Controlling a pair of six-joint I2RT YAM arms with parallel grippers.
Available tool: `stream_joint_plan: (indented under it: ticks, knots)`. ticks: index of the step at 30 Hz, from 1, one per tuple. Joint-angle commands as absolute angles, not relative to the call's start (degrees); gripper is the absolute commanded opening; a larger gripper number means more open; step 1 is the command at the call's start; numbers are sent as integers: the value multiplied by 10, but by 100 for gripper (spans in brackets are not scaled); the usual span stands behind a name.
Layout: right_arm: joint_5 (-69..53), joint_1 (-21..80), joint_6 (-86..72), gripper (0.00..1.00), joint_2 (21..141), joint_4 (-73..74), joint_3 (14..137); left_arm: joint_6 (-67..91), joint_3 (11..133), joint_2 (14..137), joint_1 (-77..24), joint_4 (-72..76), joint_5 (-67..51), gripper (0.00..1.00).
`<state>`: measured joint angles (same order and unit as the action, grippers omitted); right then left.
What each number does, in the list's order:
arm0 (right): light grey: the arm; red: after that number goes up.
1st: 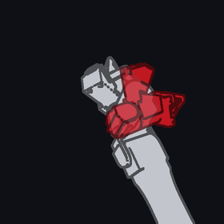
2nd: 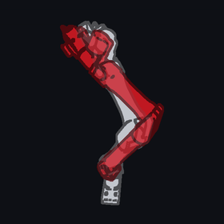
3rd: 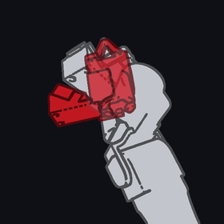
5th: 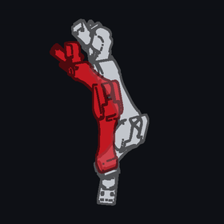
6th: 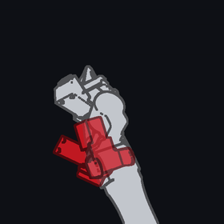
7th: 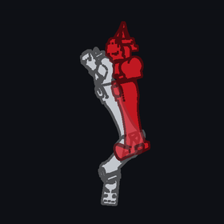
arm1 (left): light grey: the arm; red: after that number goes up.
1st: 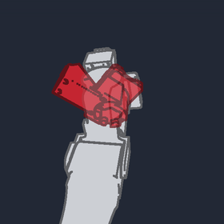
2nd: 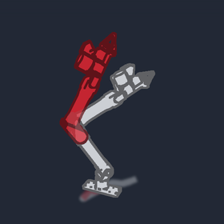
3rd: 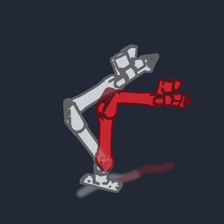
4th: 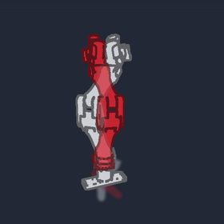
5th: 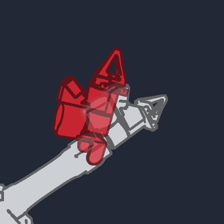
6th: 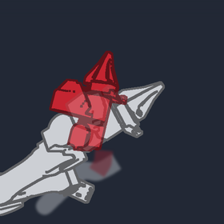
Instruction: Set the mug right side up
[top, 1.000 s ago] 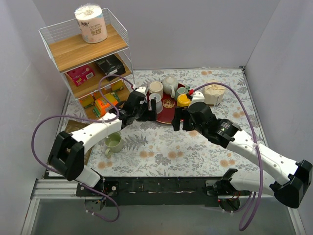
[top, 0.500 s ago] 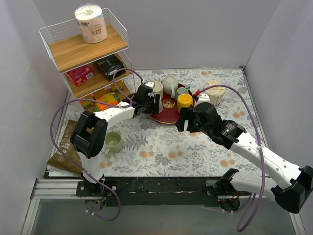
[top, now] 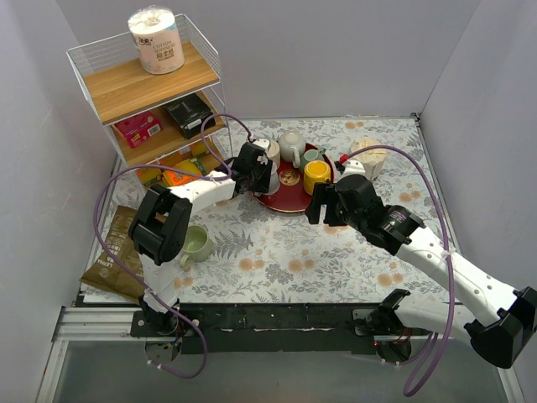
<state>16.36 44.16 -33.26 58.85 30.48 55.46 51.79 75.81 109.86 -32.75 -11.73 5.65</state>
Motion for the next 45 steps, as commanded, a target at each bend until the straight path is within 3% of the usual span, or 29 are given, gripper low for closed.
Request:
stream_joint_plan:
  ticks: [1, 7, 11, 13, 18, 26, 35, 45]
  knots:
    - [168, 436, -341, 86, 580, 306, 553, 502, 762, 1097, -326, -109, 67, 38]
    - [166, 433, -343, 85, 584, 307, 552, 503, 754, 1098, -325, -104, 69, 29]
    - [167, 432, -344, 85, 583, 306, 550, 501, 758, 1101, -325, -104, 72, 13]
    - [168, 432, -348, 84, 581, 307, 549, 501, 760, 1100, -325, -107, 73, 0]
    - [158, 432, -358, 85, 571, 301, 545, 511, 761, 1084, -325, -120, 61, 0]
    - [131, 431, -367, 99, 530, 254, 528, 584, 756, 996, -325, -156, 7, 0]
    - [29, 432, -416, 96, 505, 186, 516, 707, 729, 861, -325, -163, -90, 0]
    - [-44, 432, -565, 88, 446, -91, 438, 876, 744, 733, -325, -31, -220, 0]
